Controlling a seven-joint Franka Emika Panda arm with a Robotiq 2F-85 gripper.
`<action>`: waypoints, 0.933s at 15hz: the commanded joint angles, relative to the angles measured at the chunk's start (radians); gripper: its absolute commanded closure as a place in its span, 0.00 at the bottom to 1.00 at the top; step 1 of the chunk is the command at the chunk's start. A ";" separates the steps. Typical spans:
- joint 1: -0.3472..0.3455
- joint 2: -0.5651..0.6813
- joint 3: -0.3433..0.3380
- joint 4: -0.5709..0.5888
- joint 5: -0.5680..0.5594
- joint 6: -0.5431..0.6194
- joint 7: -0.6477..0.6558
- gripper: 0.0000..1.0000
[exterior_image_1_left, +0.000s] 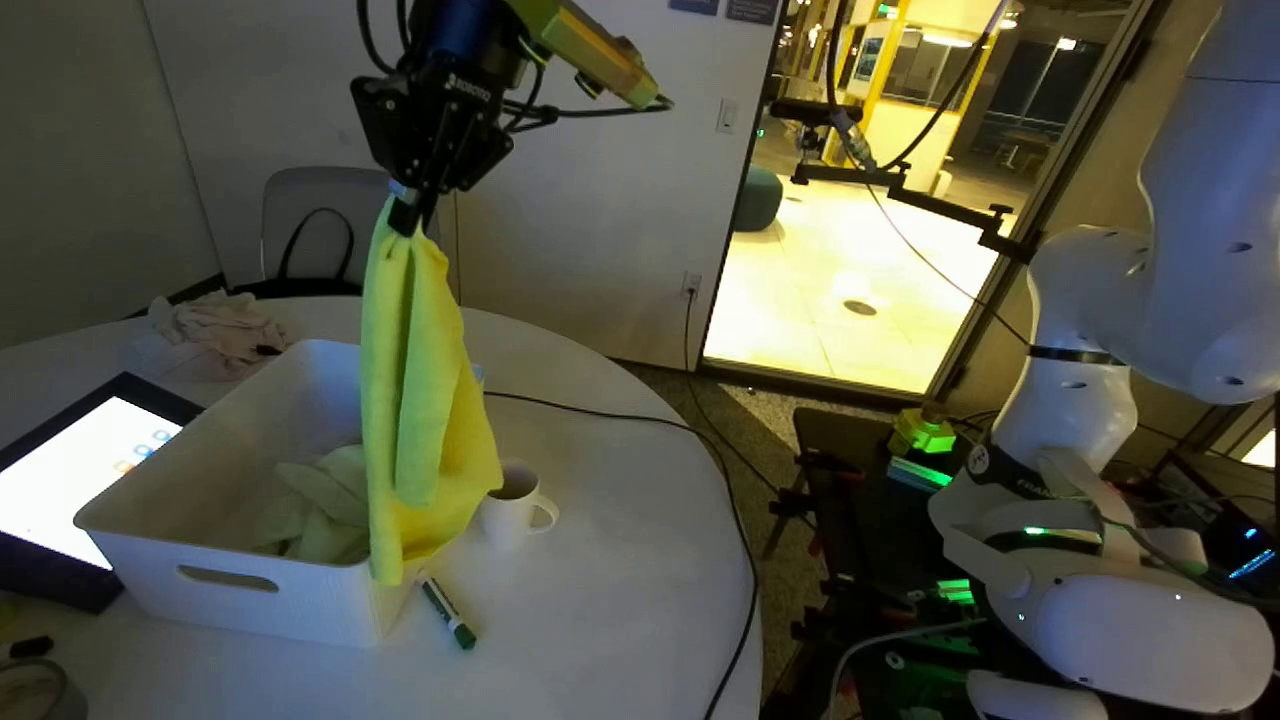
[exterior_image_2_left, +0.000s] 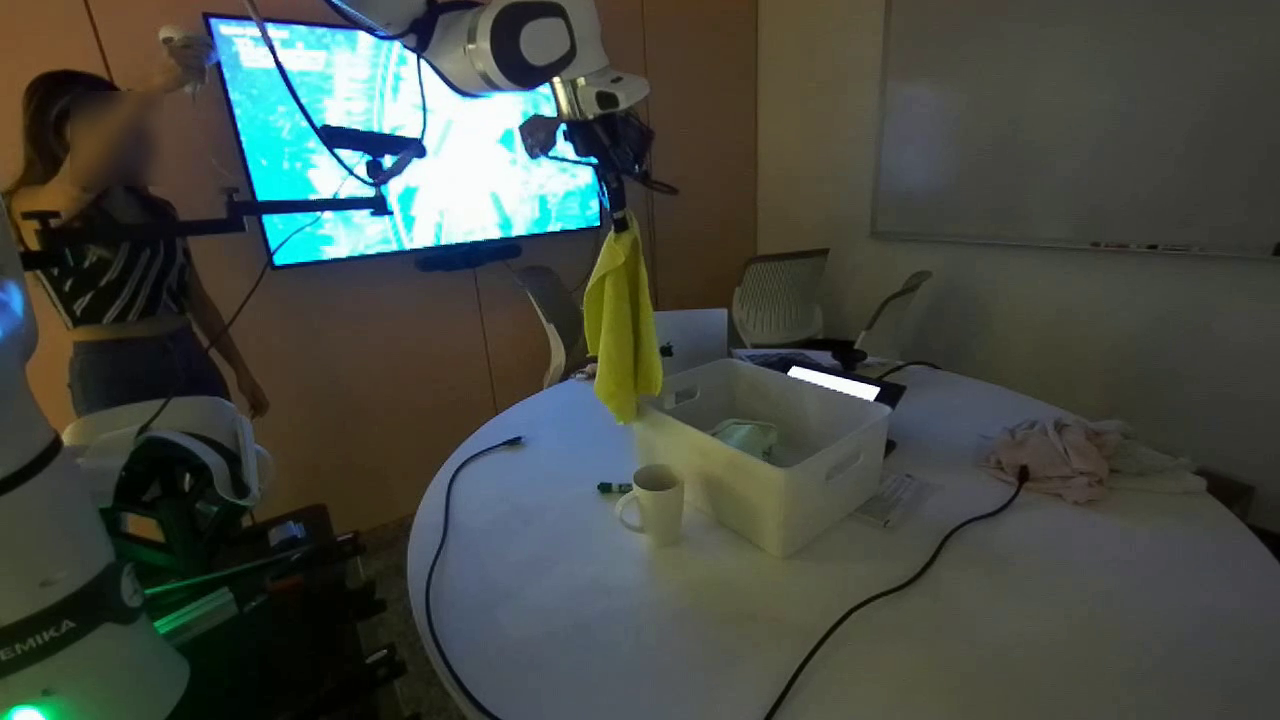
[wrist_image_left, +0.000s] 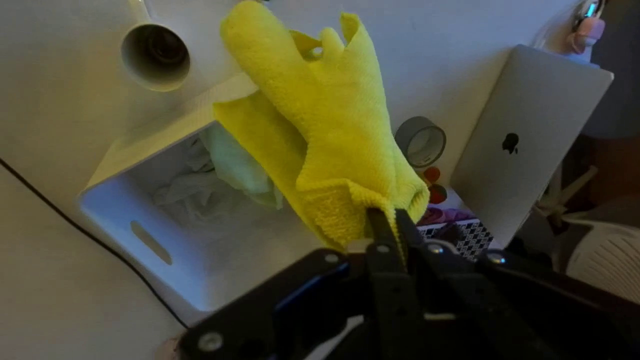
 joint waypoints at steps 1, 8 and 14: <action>0.002 0.089 -0.012 0.209 -0.049 -0.130 0.063 0.99; 0.006 0.291 -0.048 0.551 -0.064 -0.263 0.056 0.99; 0.005 0.492 -0.088 0.810 -0.055 -0.347 0.052 0.99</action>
